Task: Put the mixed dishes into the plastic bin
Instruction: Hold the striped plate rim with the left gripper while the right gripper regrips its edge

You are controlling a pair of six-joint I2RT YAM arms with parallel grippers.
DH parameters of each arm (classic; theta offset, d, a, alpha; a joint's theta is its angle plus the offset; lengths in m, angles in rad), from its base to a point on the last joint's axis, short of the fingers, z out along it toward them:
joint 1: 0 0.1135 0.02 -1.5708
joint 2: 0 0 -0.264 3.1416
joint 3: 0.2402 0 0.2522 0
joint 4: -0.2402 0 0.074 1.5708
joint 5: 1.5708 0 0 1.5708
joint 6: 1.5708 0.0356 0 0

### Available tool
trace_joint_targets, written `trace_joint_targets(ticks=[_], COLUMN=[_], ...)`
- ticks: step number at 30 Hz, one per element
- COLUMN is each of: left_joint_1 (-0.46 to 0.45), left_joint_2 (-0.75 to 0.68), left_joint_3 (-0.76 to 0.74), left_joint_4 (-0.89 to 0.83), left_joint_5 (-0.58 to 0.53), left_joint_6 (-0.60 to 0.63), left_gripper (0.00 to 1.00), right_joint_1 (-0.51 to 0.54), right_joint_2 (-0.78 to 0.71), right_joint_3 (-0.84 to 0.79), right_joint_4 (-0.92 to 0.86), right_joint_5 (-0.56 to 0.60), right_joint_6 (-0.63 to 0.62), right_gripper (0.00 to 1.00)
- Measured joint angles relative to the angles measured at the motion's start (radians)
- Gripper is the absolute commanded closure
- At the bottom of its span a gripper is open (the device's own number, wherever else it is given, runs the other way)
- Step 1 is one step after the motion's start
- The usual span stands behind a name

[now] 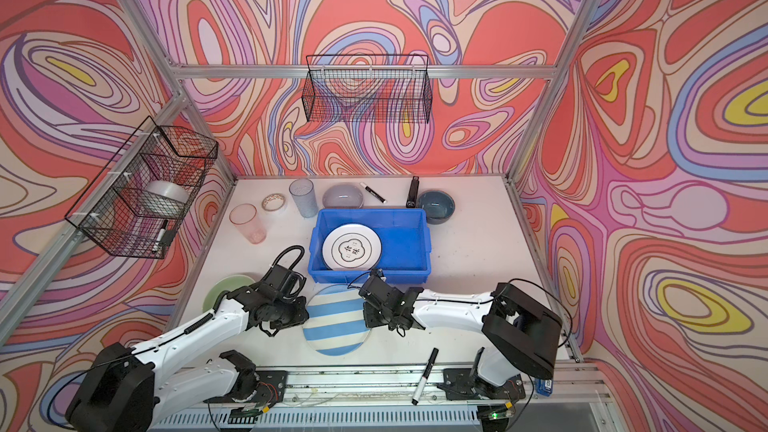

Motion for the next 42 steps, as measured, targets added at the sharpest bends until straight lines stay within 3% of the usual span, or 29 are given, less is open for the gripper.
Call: trace_joint_targets(ticks=[26, 42], left_joint_1=[0.001, 0.006], left_joint_2=[-0.027, -0.011], left_joint_3=[-0.044, -0.069], left_joint_4=[0.074, 0.156], left_joint_5=[0.015, 0.062], left_joint_6=[0.001, 0.0], left_gripper=[0.87, 0.88], right_joint_1=[-0.006, -0.006], right_joint_2=[-0.161, -0.224], right_joint_3=[-0.262, -0.301], right_joint_4=[0.324, 0.343], right_joint_5=[-0.089, -0.014], right_joint_6=[0.121, 0.174], right_gripper=[0.78, 0.78])
